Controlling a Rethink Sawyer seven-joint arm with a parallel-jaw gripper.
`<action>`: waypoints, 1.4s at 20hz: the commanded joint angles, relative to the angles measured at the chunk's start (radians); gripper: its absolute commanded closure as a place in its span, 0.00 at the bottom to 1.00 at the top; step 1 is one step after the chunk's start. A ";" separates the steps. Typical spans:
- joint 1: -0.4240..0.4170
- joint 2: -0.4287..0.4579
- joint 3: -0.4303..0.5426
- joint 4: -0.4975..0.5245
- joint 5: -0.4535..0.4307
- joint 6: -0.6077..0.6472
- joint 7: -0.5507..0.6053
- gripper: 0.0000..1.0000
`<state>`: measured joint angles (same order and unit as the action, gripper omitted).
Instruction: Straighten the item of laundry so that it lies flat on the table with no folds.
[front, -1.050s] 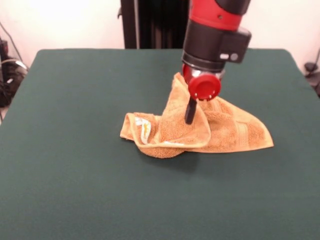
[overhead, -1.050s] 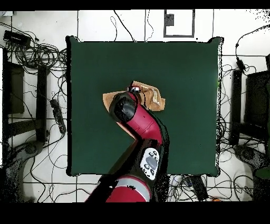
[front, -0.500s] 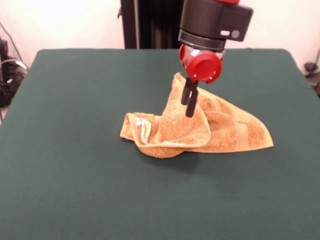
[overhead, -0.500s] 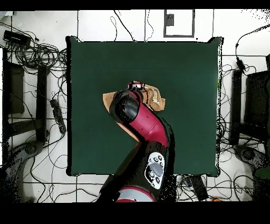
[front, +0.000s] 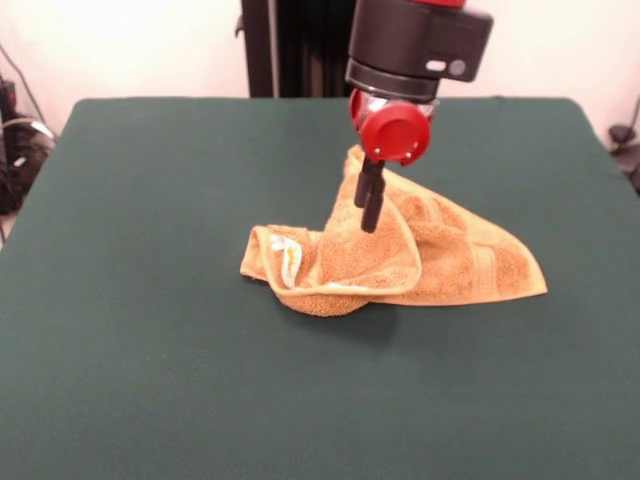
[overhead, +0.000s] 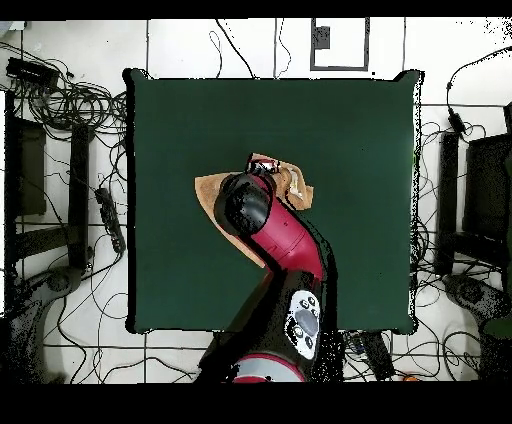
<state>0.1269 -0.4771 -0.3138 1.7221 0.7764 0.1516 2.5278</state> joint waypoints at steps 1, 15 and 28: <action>-0.037 0.051 0.205 0.089 -0.031 -0.068 0.145 0.00; -0.109 0.117 0.314 0.070 -0.077 -0.183 0.168 0.00; -0.178 0.181 0.406 0.040 -0.134 -0.264 0.180 0.00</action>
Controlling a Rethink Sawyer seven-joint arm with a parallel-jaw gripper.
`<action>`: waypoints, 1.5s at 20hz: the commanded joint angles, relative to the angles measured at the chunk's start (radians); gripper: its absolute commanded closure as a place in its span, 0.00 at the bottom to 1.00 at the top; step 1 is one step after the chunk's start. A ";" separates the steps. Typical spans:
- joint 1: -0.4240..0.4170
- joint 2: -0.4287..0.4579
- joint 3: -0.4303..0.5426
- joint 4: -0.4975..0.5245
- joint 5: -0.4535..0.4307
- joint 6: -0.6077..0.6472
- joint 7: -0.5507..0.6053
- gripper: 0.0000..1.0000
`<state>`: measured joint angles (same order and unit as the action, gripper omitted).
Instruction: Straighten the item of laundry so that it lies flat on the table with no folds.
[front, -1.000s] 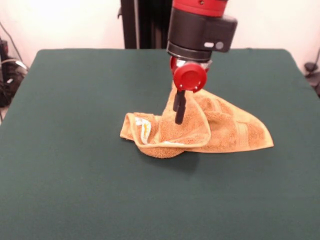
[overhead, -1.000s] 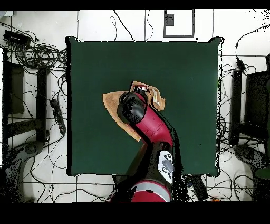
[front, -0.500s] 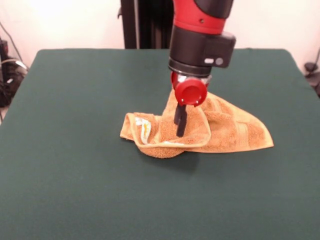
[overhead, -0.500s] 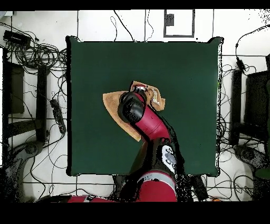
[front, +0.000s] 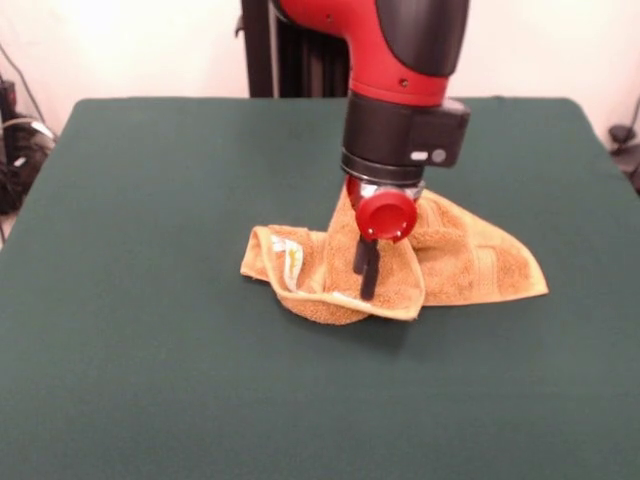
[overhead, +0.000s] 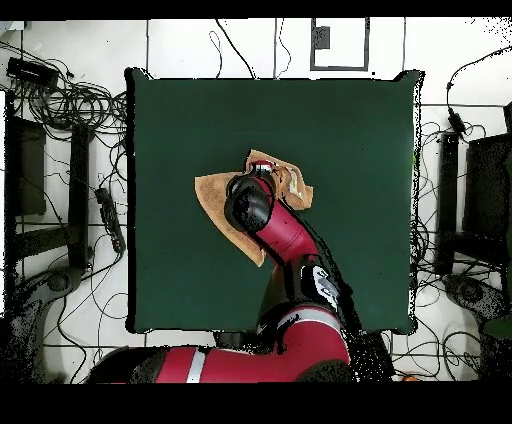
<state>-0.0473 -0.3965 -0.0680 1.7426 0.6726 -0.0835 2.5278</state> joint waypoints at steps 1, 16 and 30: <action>-0.007 0.109 0.165 0.013 -0.033 -0.036 0.179 0.00; 0.012 0.164 0.150 -0.038 -0.058 -0.081 0.154 1.00; 0.065 0.152 0.094 -0.028 0.009 -0.093 0.185 1.00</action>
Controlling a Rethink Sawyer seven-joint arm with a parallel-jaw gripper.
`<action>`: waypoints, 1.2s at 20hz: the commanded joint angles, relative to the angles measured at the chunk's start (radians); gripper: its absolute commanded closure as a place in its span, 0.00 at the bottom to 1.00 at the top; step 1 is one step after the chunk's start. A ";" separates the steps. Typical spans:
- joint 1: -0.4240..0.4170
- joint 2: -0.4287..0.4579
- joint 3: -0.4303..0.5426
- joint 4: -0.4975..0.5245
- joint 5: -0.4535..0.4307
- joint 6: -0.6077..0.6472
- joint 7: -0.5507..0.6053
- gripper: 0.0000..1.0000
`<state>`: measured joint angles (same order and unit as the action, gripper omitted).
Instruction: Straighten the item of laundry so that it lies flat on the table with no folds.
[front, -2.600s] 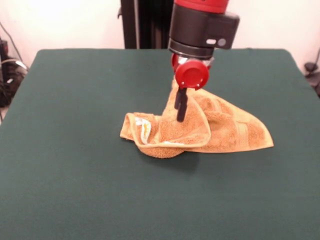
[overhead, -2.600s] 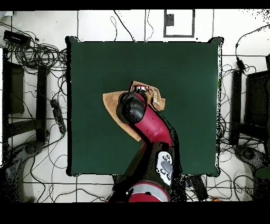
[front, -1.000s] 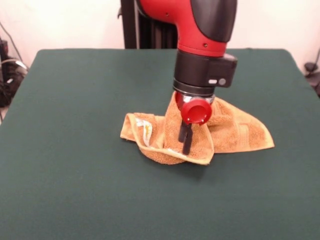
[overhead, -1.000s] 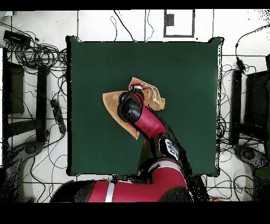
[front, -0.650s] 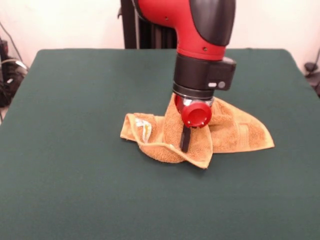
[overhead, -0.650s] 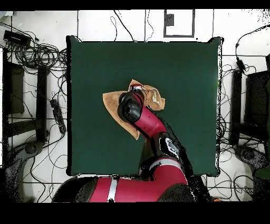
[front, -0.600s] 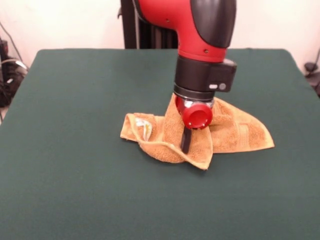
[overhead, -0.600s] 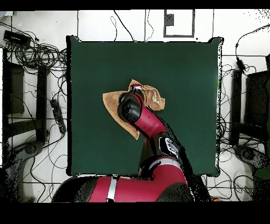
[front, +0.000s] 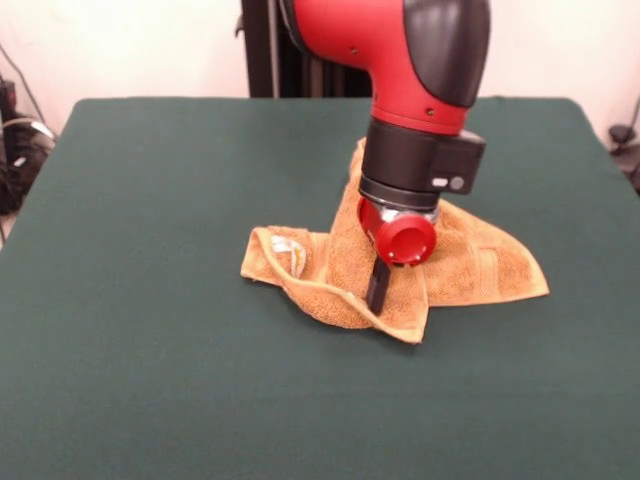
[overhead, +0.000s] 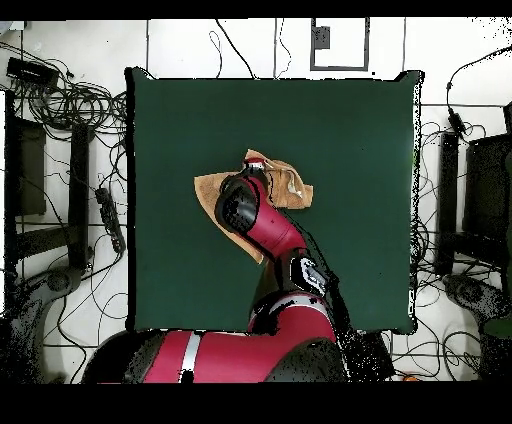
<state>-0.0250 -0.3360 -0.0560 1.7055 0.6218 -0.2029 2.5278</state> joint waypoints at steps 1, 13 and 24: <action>0.052 0.078 0.070 0.018 0.064 0.035 0.183 1.00; 0.185 -0.211 -0.228 0.121 -0.003 0.460 0.115 1.00; 0.143 -0.302 -0.269 0.127 -0.130 0.588 0.065 1.00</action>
<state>0.1168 -0.6206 -0.3277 1.7728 0.5392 0.2657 2.5278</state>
